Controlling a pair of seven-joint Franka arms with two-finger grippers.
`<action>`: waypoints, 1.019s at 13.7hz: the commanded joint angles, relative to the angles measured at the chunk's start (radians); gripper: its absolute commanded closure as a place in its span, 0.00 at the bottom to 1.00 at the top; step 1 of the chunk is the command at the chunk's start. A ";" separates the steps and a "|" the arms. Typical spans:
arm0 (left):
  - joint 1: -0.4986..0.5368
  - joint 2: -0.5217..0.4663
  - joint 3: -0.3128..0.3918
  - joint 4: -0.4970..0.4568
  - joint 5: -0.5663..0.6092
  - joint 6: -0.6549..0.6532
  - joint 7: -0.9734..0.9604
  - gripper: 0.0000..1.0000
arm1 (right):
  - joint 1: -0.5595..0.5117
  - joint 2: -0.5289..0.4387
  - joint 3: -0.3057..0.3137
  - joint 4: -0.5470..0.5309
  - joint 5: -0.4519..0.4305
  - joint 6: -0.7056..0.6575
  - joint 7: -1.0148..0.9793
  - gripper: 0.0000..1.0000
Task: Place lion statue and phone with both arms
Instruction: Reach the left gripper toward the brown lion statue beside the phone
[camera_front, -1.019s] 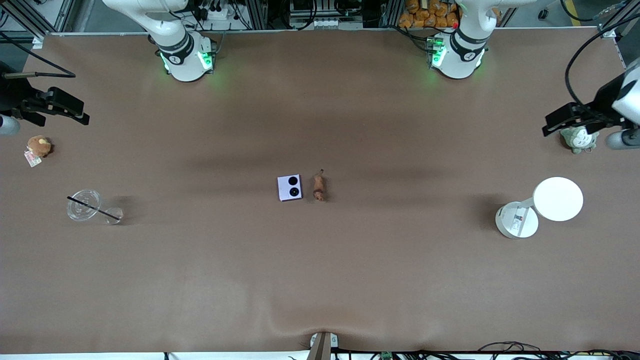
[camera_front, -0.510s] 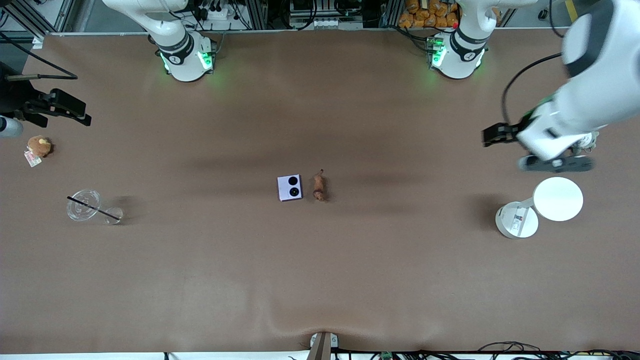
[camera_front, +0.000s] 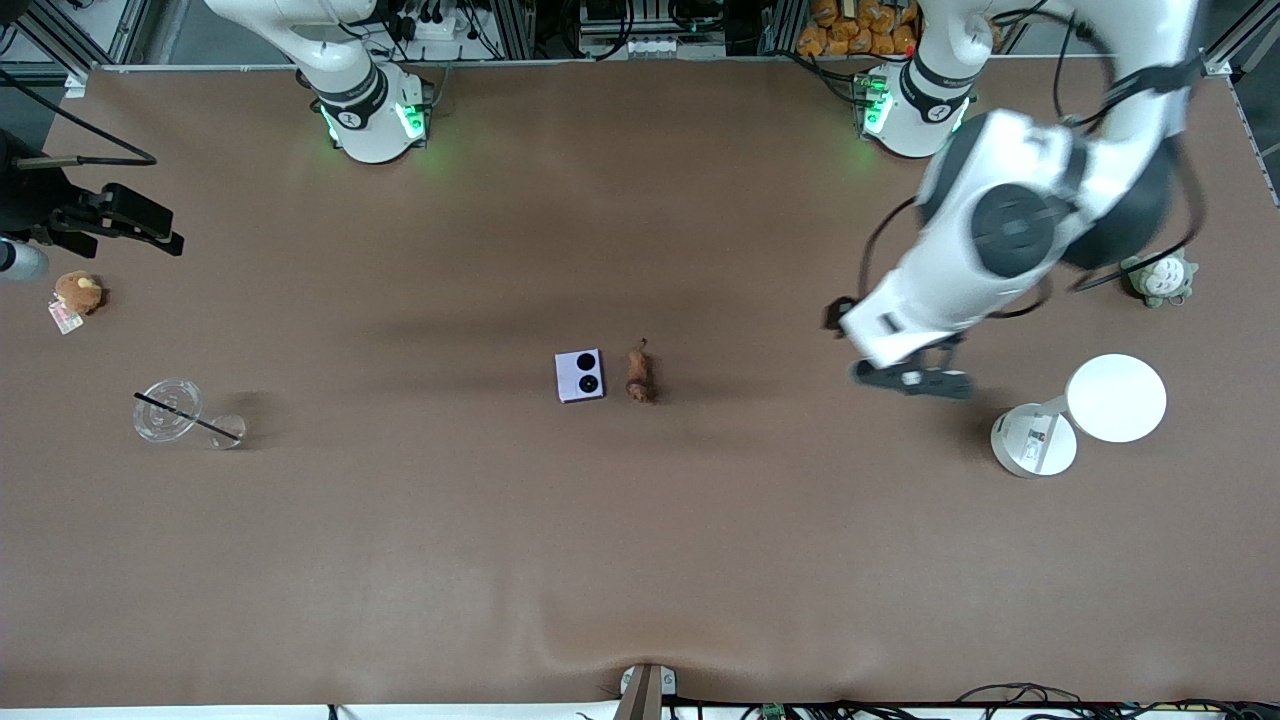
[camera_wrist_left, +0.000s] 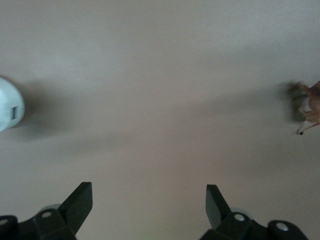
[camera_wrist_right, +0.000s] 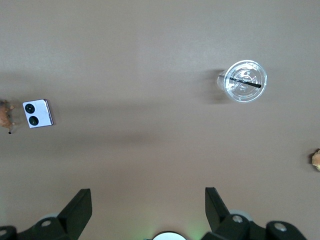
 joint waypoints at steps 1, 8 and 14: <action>-0.026 0.109 0.001 0.122 0.010 -0.015 -0.041 0.00 | -0.009 0.000 0.001 0.001 0.007 -0.008 0.014 0.00; -0.204 0.328 0.001 0.271 0.004 0.201 -0.300 0.00 | -0.032 0.021 0.000 0.003 0.005 0.004 0.013 0.00; -0.320 0.440 0.014 0.294 0.005 0.420 -0.399 0.00 | -0.037 0.025 0.000 0.003 0.004 0.007 0.013 0.00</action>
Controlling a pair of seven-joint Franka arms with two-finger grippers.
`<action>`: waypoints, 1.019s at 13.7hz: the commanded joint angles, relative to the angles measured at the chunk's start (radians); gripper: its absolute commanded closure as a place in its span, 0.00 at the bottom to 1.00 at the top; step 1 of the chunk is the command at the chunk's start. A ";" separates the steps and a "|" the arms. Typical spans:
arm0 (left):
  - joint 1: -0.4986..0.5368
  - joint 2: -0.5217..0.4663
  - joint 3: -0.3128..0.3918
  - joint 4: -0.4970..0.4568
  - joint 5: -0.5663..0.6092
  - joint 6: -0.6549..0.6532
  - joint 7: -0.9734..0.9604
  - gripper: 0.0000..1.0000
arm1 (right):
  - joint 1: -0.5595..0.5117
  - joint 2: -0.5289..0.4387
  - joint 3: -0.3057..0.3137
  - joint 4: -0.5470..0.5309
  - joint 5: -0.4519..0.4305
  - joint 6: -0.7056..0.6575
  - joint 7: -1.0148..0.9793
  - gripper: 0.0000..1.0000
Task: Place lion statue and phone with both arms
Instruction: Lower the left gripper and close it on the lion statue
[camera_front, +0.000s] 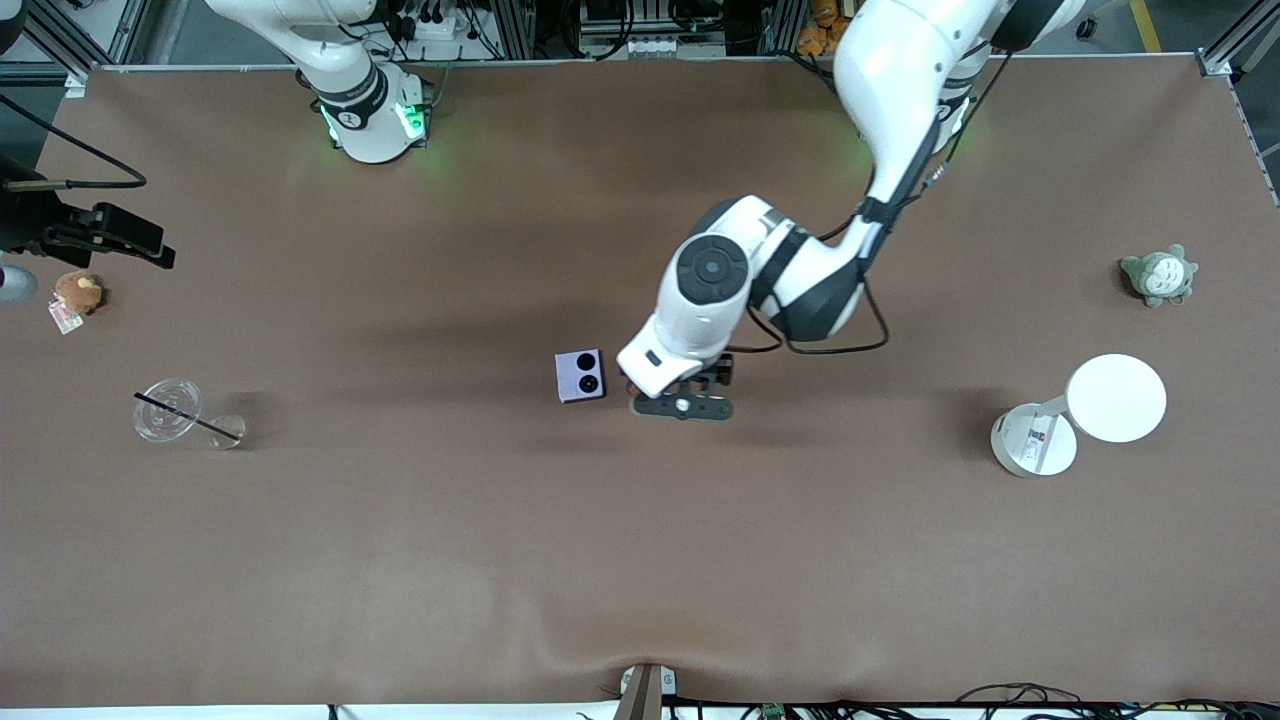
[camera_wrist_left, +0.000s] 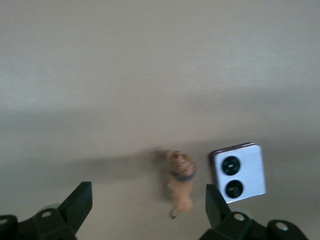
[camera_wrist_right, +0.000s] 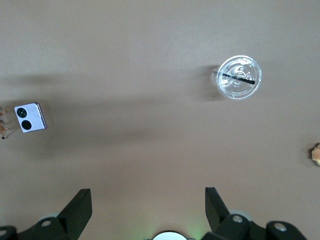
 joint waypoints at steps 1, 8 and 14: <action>-0.050 0.083 0.020 0.041 0.009 0.077 -0.020 0.00 | -0.017 0.000 0.012 0.003 0.004 0.002 0.010 0.00; -0.101 0.157 0.051 0.026 0.017 0.193 -0.019 0.00 | -0.021 0.008 0.012 0.005 0.004 0.018 0.010 0.00; -0.110 0.148 0.051 -0.012 0.076 0.174 -0.009 1.00 | -0.026 0.008 0.012 0.003 0.004 0.013 0.010 0.00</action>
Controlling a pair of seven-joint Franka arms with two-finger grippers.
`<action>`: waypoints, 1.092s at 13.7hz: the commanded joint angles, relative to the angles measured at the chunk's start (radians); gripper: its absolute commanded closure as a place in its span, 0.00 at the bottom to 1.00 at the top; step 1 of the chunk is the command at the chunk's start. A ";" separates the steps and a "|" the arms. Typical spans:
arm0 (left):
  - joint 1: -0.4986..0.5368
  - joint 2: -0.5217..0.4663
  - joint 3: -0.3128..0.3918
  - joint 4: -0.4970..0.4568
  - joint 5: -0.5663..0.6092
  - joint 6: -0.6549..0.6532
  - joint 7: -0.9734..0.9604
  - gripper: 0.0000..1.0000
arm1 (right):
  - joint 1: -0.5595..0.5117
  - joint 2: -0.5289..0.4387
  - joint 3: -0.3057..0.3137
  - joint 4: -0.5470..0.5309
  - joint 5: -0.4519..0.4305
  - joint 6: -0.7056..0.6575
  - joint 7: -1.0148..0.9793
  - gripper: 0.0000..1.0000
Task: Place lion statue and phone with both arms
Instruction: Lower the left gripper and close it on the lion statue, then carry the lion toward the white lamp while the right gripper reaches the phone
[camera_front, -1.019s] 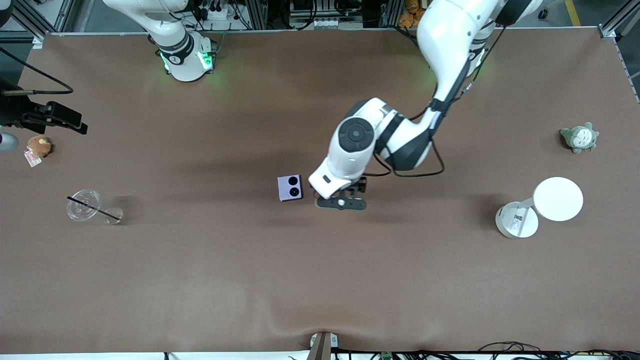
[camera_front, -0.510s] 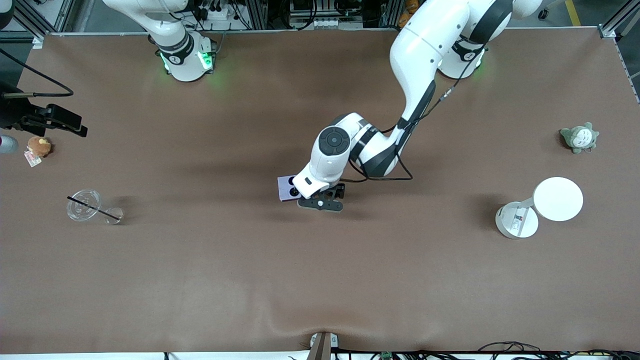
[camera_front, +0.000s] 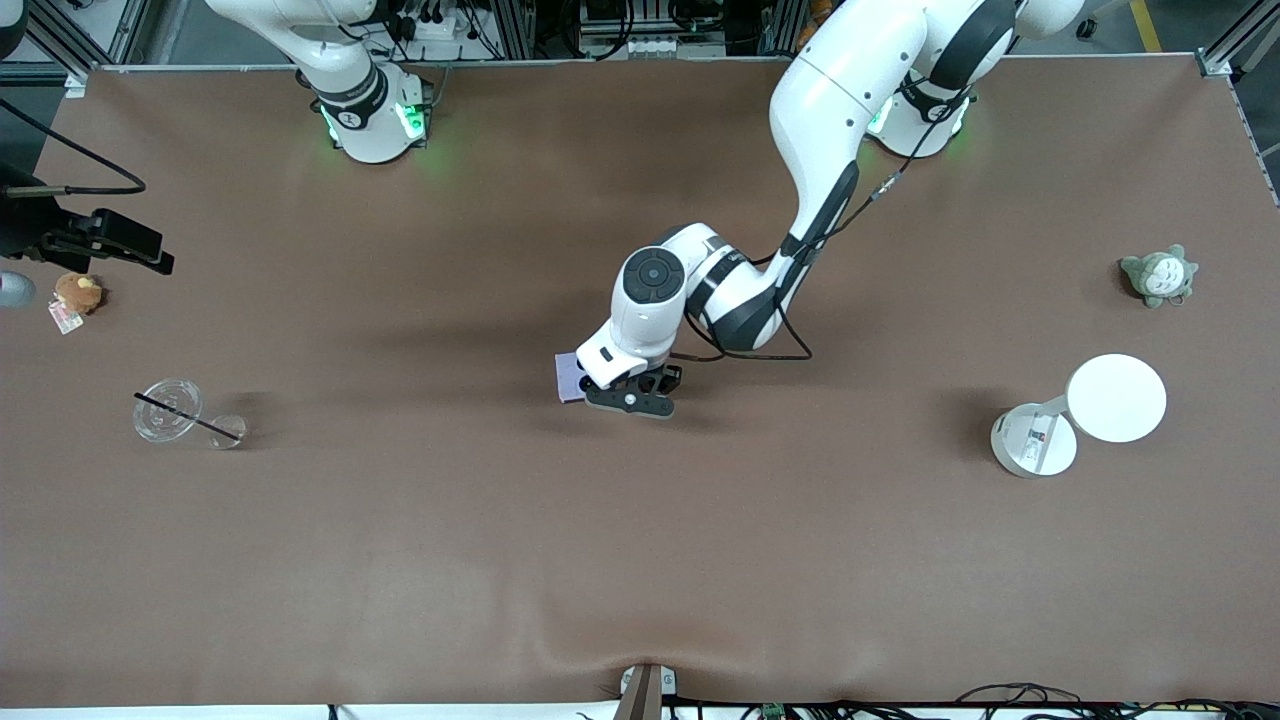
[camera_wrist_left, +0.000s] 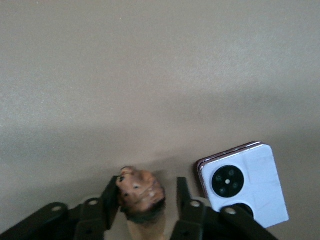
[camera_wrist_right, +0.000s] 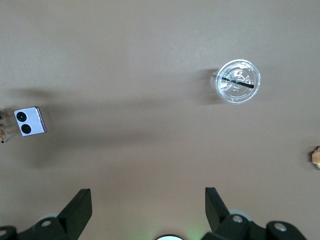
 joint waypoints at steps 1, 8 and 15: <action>0.000 -0.009 0.014 -0.011 0.023 -0.011 -0.001 1.00 | -0.029 0.002 0.014 0.003 0.004 -0.002 0.010 0.00; 0.152 -0.147 0.006 -0.013 0.017 -0.240 0.076 1.00 | -0.008 0.036 0.019 0.008 0.007 0.024 0.063 0.00; 0.356 -0.320 0.001 -0.250 0.110 -0.231 0.102 1.00 | 0.104 0.087 0.019 0.012 0.007 0.056 0.223 0.00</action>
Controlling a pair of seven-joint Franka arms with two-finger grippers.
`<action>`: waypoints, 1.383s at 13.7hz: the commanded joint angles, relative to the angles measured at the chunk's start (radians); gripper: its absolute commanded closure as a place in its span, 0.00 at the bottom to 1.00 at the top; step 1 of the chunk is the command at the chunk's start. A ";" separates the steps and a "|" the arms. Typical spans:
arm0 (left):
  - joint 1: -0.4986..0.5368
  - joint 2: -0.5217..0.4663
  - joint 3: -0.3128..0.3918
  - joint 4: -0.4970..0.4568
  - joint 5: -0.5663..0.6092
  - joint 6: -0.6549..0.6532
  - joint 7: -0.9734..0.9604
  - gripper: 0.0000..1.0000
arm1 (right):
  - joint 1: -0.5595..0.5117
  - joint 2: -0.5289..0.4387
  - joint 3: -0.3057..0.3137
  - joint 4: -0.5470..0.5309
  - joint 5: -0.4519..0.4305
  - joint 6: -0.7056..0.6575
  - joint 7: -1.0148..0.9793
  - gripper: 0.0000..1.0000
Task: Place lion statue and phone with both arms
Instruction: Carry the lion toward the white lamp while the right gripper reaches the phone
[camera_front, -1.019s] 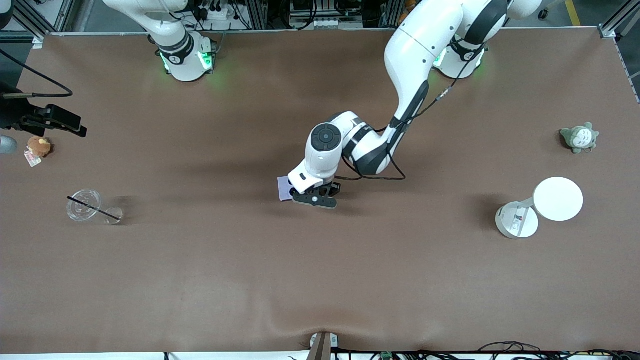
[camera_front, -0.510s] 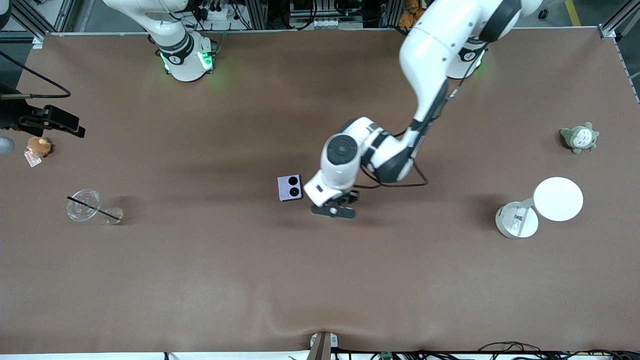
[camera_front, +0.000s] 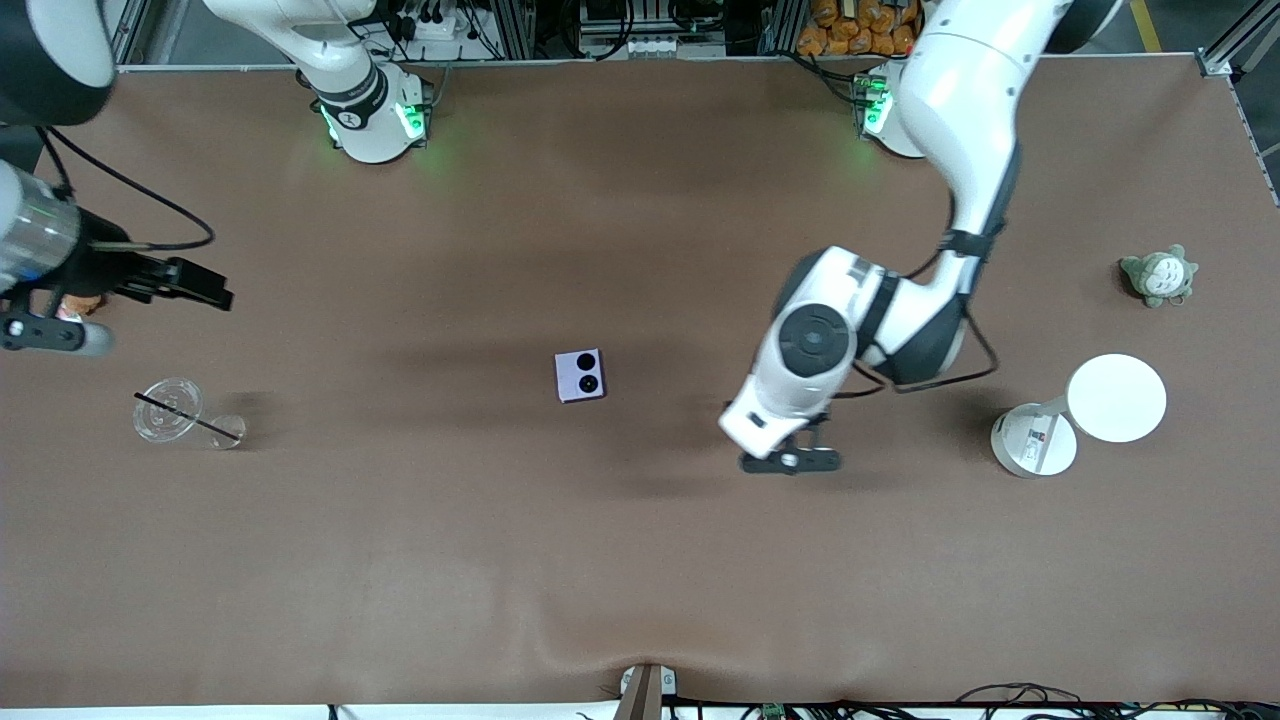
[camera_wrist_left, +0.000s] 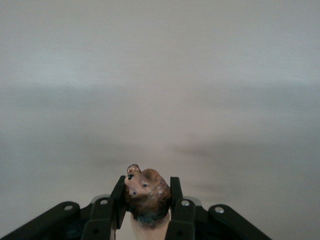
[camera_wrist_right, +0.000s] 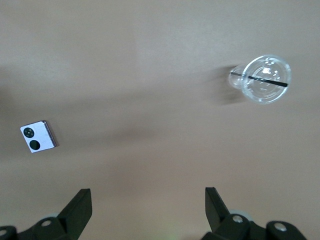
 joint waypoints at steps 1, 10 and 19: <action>0.078 -0.128 -0.014 -0.224 0.070 0.122 0.013 1.00 | 0.048 0.006 -0.002 0.013 0.004 0.000 0.057 0.00; 0.388 -0.164 -0.054 -0.455 0.113 0.422 0.440 1.00 | 0.330 0.235 -0.002 0.019 0.001 0.266 0.243 0.00; 0.539 -0.117 -0.127 -0.446 0.115 0.476 0.578 1.00 | 0.531 0.550 -0.002 0.099 -0.007 0.566 0.202 0.00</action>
